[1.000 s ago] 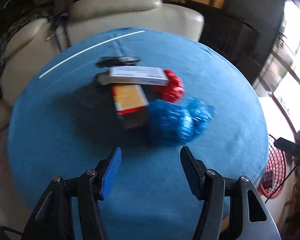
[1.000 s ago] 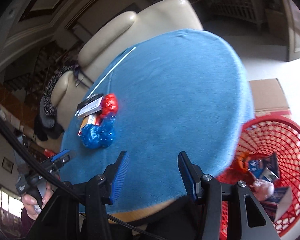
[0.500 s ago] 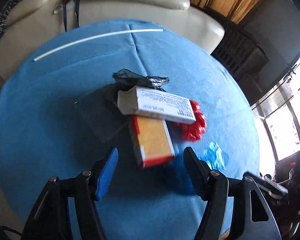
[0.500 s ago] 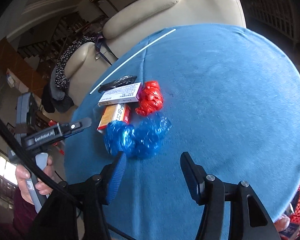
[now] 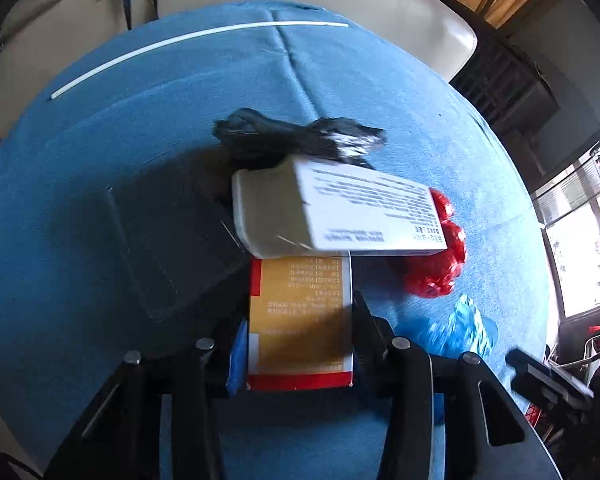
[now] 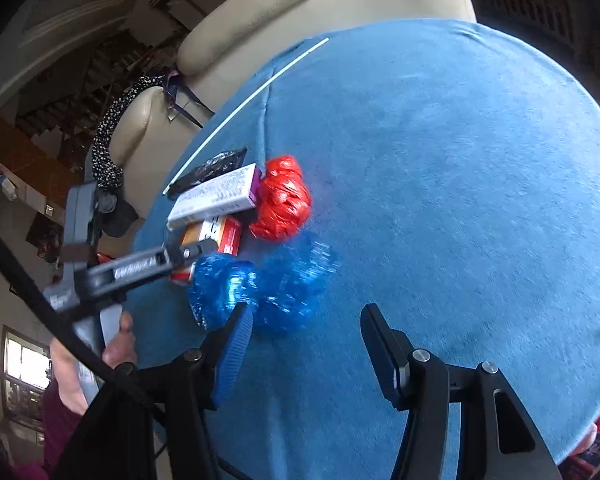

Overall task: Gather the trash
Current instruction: 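Grasp the yellow medicine box with the left tool while the right tool grasps the blue plastic bag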

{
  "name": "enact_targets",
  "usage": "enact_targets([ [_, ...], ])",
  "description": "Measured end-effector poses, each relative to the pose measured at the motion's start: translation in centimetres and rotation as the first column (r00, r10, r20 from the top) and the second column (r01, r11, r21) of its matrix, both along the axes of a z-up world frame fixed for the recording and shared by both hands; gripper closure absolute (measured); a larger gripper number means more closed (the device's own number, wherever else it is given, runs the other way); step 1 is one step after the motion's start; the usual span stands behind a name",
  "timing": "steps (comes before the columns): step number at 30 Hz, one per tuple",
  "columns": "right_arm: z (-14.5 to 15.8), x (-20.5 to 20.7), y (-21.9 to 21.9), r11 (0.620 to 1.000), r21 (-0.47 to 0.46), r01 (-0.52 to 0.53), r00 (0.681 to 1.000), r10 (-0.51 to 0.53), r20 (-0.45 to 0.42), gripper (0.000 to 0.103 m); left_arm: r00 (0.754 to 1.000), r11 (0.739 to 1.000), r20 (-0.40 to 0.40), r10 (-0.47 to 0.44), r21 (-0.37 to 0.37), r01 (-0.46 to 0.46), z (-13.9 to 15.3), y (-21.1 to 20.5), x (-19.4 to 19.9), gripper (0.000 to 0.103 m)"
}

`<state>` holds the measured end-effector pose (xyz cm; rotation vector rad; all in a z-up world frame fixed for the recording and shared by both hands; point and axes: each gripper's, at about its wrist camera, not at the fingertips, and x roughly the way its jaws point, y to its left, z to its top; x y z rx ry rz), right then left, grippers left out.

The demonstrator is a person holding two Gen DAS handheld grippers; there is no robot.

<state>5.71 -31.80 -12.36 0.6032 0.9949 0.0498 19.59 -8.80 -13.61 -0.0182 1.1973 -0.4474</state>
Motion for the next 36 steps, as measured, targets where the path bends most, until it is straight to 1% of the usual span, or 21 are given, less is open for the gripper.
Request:
enact_targets([
  [1,-0.2,0.5,0.1,1.000,0.000,0.014,1.000,-0.014,0.018,0.039,1.000,1.000,-0.004,0.001,-0.003,-0.001,-0.1,0.5,-0.1,0.056],
  [2,-0.4,1.1,0.1,1.000,0.009,0.021,1.000,-0.021,0.014,0.037,1.000,1.000,-0.010,0.001,-0.010,-0.002,-0.1,1.1,-0.5,0.056],
  [4,-1.2,2.3,-0.1,0.998,0.037,0.051,0.999,-0.051,-0.007,0.036,1.000,1.000,-0.013,-0.002,-0.020,0.002,0.1,2.2,-0.9,0.056],
  [7,-2.7,3.9,-0.1,0.991,0.101,0.086,0.995,-0.080,-0.061,0.036,1.000,1.000,-0.012,-0.003,-0.029,0.003,0.6,4.1,-2.3,0.056],
  [9,-3.5,4.5,0.3,0.984,0.156,0.089,0.994,-0.078,-0.073,0.036,1.000,0.999,-0.019,0.003,-0.043,-0.004,0.8,5.4,-3.6,0.056],
  [10,-3.7,4.6,0.6,0.983,0.168,0.075,0.996,-0.065,-0.065,0.037,1.000,0.999,-0.021,0.006,-0.047,-0.007,0.8,5.8,-4.2,0.056],
  [12,-3.6,4.6,1.8,0.986,0.169,0.011,0.999,-0.004,-0.042,0.038,1.000,0.999,-0.023,0.010,-0.049,-0.012,0.8,6.8,-5.4,0.056],
  [14,-3.1,4.0,3.2,0.981,0.178,-0.072,0.997,0.076,-0.015,0.038,0.999,0.999,-0.032,0.007,-0.050,-0.009,0.7,7.4,-6.2,0.056],
  [16,-2.3,3.1,4.6,0.965,0.187,-0.185,0.983,0.182,0.031,0.038,0.999,0.999,-0.035,0.005,-0.039,-0.006,0.5,7.7,-6.9,0.056],
  [18,-1.5,2.1,5.3,0.960,0.143,-0.241,0.970,0.240,0.023,0.038,0.999,1.000,-0.035,0.007,-0.019,-0.007,0.2,8.2,-7.7,0.056],
  [19,-1.0,1.7,5.4,0.963,0.110,-0.246,0.969,0.245,0.021,0.038,0.999,1.000,-0.035,0.009,-0.013,-0.010,0.1,8.4,-8.0,0.056],
  [21,0.3,0.8,5.4,0.971,0.000,-0.239,0.971,0.239,0.031,0.038,0.999,1.000,-0.044,0.011,-0.012,-0.012,0.0,8.8,-8.3,0.056],
  [23,1.6,0.5,5.2,0.972,-0.068,-0.226,0.971,0.230,0.060,0.037,0.999,1.000,-0.046,0.014,-0.012,-0.014,-0.1,9.2,-8.5,0.056],
  [25,2.4,0.5,5.0,0.975,-0.088,-0.206,0.973,0.213,0.086,0.036,0.999,1.000,-0.046,0.013,-0.008,-0.013,-0.1,9.2,-8.6,0.056],
  [27,3.2,1.0,5.3,0.971,-0.096,-0.220,0.966,0.230,0.115,0.034,0.999,1.000,-0.050,-0.002,-0.004,0.001,0.0,9.6,-8.9,0.056],
  [29,3.5,1.5,6.0,0.959,-0.116,-0.259,0.954,0.273,0.127,0.033,0.999,1.000,-0.046,-0.011,0.002,0.011,0.0,9.6,-9.0,0.056],
  [32,3.6,2.5,7.7,0.930,-0.152,-0.335,0.923,0.356,0.146,0.033,0.998,1.000,-0.054,-0.012,0.008,0.012,-0.1,9.9,-8.9,0.055],
  [34,2.9,3.4,9.0,0.906,-0.181,-0.382,0.903,0.408,0.133,0.033,0.998,1.000,-0.066,-0.002,0.003,0.002,-0.3,10.1,-8.7,0.055],
  [36,1.5,3.9,10.0,0.880,-0.179,-0.441,0.881,0.462,0.102,0.033,0.997,1.000,-0.076,-0.002,-0.004,0.001,-0.5,10.4,-8.6,0.055],
])
